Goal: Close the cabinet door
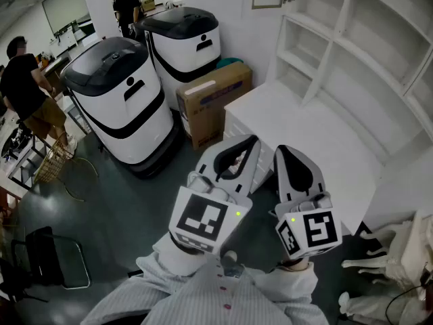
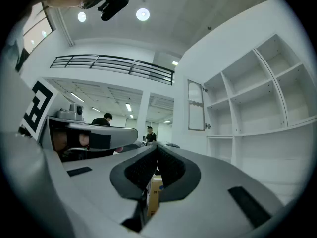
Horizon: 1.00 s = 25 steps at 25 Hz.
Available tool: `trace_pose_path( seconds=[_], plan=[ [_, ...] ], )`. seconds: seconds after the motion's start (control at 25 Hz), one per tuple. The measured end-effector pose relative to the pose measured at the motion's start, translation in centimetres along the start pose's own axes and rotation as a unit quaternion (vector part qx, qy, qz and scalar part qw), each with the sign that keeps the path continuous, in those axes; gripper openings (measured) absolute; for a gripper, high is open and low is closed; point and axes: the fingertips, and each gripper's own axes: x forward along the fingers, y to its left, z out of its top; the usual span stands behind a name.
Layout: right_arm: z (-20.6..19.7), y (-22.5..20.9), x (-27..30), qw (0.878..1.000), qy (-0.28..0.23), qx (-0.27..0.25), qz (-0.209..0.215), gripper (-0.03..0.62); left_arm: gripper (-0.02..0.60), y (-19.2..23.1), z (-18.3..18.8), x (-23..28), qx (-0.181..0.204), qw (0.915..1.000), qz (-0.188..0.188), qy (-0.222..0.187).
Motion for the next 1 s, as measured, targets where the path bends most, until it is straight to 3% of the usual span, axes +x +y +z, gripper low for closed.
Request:
trace_pose_path(
  seconds=[0.64, 1.0],
  plan=[
    [-1.0, -3.3, -2.1, 1.000, -0.010, 0.004, 0.005, 0.012, 0.009, -3.0, -1.6, 1.8, 0.011, 0.9996, 0.018, 0.018],
    [-2.1, -3.6, -0.4, 0.999, -0.008, 0.014, 0.028, 0.012, 0.009, -1.3, -2.8, 2.4, 0.012, 0.9986, 0.043, 0.027]
  ],
)
